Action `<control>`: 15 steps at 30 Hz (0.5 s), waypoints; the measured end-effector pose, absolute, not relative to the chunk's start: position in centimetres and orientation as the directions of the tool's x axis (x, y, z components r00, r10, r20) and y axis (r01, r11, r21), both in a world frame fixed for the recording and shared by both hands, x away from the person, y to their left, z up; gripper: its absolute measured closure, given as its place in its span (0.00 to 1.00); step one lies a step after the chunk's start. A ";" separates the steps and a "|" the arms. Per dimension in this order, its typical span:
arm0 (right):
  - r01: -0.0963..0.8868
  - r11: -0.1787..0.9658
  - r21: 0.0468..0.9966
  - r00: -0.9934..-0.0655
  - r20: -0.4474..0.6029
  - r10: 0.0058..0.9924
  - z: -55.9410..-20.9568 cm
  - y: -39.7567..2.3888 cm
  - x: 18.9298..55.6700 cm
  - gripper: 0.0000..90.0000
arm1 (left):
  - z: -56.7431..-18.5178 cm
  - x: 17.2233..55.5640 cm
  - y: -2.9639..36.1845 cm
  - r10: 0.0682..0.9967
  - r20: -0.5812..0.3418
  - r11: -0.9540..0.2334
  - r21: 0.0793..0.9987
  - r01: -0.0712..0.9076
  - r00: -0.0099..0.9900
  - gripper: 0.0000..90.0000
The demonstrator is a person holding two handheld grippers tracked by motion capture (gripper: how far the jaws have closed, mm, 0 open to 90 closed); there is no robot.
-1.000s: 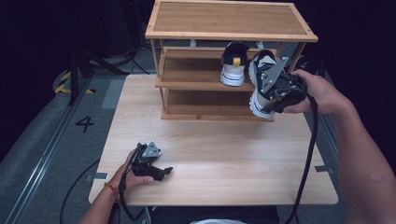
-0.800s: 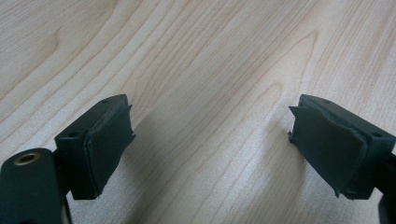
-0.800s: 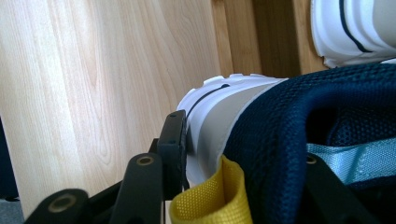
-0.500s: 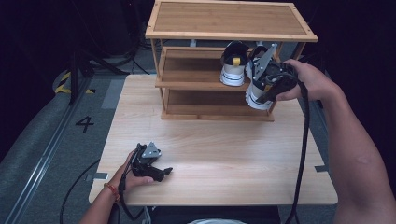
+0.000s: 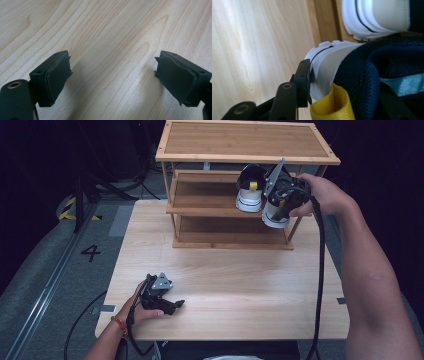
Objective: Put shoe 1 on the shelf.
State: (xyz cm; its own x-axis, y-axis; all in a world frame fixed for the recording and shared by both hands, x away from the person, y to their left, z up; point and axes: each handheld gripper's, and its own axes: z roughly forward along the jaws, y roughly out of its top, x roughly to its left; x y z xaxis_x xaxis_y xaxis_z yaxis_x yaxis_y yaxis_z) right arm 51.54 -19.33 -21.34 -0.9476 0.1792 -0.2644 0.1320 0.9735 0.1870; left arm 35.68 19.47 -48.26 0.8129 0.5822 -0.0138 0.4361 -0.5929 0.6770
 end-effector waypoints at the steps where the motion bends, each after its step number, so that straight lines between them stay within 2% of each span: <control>1: 0.137 0.972 0.191 -0.945 -0.269 0.186 -21.2 -19.3 51.7 0.64 | -48.3 35.7 19.5 0.582 -0.013 -0.593 0.678 0.435 0.813 0.14; 7: 0.144 0.973 0.178 -0.925 -0.325 0.196 -20.9 -18.8 52.3 0.60 | -48.3 35.7 19.5 0.581 -0.014 -0.592 0.678 0.435 0.814 0.14; 10: 0.168 0.971 0.172 -0.906 -0.362 0.221 -20.9 -18.7 52.8 0.54 | -48.3 35.7 19.5 0.581 -0.014 -0.593 0.678 0.435 0.814 0.14; 13: 0.194 0.967 0.165 -0.909 -0.340 0.240 -21.1 -18.7 53.2 0.46 | -48.3 35.6 19.5 0.580 -0.013 -0.594 0.677 0.434 0.814 0.14; 15: 0.203 0.968 0.147 -0.909 -0.340 0.242 -21.3 -18.7 53.5 0.45 | -48.3 35.6 19.5 0.579 -0.012 -0.596 0.677 0.433 0.816 0.14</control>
State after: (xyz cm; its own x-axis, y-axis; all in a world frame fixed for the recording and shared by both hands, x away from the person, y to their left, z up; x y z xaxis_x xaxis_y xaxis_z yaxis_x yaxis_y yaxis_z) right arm 53.46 -18.70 -21.32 -0.9086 0.2423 -0.3404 0.2032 0.9681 0.1465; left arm 35.65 19.49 -48.26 0.8155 0.5786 -0.0123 0.4329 -0.5957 0.6766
